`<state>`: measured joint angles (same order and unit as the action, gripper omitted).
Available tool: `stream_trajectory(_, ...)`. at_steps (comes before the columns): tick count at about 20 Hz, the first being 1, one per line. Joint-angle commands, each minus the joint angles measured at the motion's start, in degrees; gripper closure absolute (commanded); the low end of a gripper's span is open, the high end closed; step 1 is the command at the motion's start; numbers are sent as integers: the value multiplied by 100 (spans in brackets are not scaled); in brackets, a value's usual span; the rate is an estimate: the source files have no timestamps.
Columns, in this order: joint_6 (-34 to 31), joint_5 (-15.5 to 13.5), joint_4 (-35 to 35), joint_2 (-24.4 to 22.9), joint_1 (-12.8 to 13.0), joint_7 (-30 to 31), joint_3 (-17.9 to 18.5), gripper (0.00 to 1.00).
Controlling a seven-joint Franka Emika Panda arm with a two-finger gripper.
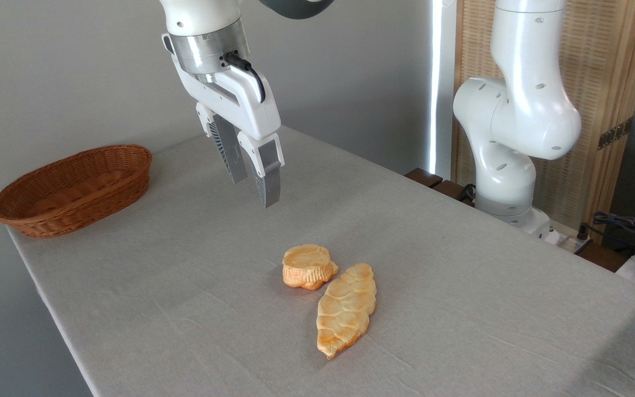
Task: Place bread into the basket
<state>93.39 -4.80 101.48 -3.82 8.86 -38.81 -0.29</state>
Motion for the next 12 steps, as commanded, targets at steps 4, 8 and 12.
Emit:
stream_trajectory(4, -22, -91, 100, -101, 80, 66, 82, 0)
stream_trajectory(8, -22, -91, 100, -127, 80, 75, 108, 0)
stream_trajectory(12, -22, -91, 100, -127, 80, 110, 99, 0)
